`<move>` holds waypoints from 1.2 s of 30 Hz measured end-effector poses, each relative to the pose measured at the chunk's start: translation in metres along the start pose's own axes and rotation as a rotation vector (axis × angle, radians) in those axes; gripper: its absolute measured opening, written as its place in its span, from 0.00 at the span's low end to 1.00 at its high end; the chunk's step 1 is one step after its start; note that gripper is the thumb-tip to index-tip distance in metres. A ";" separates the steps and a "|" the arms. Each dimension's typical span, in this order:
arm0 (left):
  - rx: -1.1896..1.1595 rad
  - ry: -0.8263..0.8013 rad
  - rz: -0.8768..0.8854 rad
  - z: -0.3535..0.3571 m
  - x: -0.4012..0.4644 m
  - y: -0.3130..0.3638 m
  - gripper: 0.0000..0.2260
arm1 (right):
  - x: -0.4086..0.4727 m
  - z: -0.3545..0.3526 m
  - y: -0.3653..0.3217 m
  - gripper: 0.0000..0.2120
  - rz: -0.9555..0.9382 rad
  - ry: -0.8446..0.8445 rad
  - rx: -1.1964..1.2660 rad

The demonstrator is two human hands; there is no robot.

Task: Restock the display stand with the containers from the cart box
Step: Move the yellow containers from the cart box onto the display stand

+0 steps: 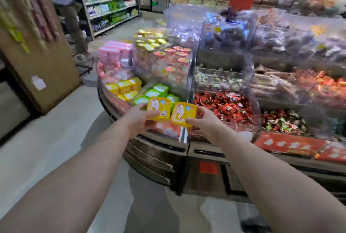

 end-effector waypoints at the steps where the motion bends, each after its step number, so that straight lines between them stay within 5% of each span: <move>1: -0.002 0.020 -0.006 -0.034 0.007 0.006 0.18 | 0.013 0.029 -0.007 0.26 0.002 -0.009 0.017; 12: 0.037 0.107 -0.046 -0.237 0.070 0.048 0.15 | 0.115 0.225 -0.054 0.25 0.087 -0.012 0.154; 28: 0.023 0.069 -0.119 -0.313 0.270 0.076 0.18 | 0.324 0.261 -0.079 0.24 0.154 -0.032 0.170; 36: 0.084 -0.037 -0.164 -0.317 0.368 0.095 0.19 | 0.399 0.252 -0.083 0.21 0.201 0.130 0.227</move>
Point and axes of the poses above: each hand's wrist, its own x-axis towards the middle knuckle, its own z-axis out of the palm, y = z × x, the point moved 3 cm from there along x, towards the middle knuckle, and after that the axes turned 1 degree about z, right-handed, at the moved point
